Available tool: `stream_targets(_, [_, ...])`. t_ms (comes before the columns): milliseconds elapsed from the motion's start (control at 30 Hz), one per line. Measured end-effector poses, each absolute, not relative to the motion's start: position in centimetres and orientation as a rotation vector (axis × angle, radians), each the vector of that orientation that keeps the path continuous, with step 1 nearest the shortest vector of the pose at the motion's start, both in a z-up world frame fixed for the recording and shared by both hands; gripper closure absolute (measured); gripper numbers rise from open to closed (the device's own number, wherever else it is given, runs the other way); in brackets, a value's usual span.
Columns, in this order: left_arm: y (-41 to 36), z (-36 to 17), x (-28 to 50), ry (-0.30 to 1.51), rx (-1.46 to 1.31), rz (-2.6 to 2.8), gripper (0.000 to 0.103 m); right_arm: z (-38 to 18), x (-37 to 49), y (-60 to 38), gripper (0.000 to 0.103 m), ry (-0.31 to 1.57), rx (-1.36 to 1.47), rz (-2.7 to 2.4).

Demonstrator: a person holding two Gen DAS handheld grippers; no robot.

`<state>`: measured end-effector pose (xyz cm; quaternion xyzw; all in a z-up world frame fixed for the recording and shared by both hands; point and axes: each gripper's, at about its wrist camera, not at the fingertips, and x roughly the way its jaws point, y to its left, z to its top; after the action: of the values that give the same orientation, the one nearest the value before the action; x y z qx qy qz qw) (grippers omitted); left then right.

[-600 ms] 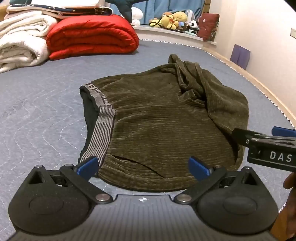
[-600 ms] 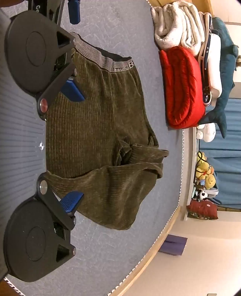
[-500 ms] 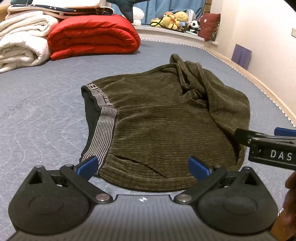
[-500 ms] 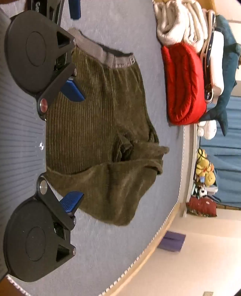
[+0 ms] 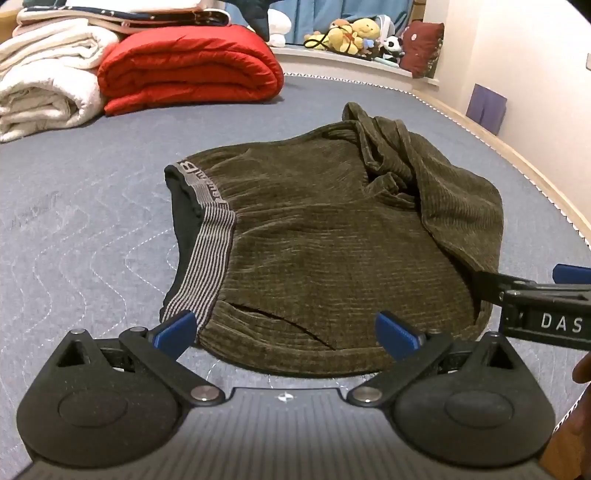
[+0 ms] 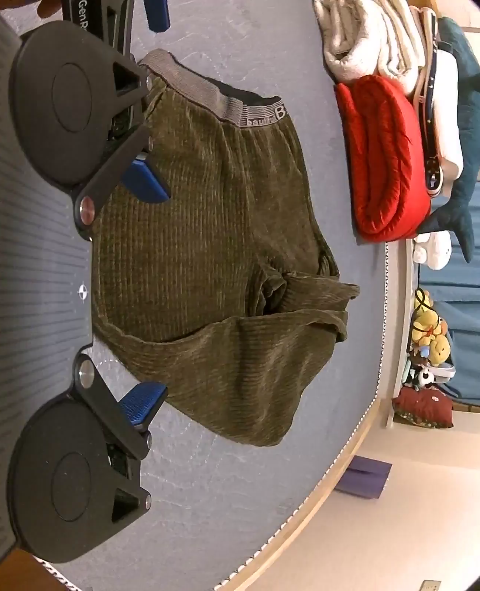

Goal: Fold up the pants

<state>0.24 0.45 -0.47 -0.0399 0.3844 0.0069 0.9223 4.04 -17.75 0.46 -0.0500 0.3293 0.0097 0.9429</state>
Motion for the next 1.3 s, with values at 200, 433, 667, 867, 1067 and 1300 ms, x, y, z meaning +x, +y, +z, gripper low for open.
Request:
stream_targets(200, [0.9, -0.6, 0.3, 0.797, -0.089, 0.044, 0.0, 0.3, 4.0, -17.7, 0.001, 0.676, -0.118, 0.002])
stream_targets(433, [0.4, -0.1, 0.3, 0.782, -0.084, 0.019, 0.0, -0.1, 4.0, -17.6, 0.001, 0.69, -0.13, 0.004])
stream_targets(667, [0.1, 0.0, 0.4, 0.785, -0.082, 0.011, 0.0, -0.3, 4.1, -17.5, 0.001, 0.699, -0.132, 0.0])
stream_targets(867, [0.0, -0.1, 0.5, 0.795, -0.072, 0.021, 0.0, -0.4, 4.2, -17.4, 0.001, 0.703, -0.136, -0.003])
stream_targets(1067, [0.3, -0.7, 1.1, 0.866, -0.091, 0.01, 0.0, -0.6, 4.1, -17.3, 0.001, 0.713, -0.153, -0.008])
stream_targets(1300, [1.1, -1.8, 1.8, 0.963, -0.12, 0.031, 0.0, -1.6, 4.5, -17.3, 0.001, 0.776, -0.138, 0.011])
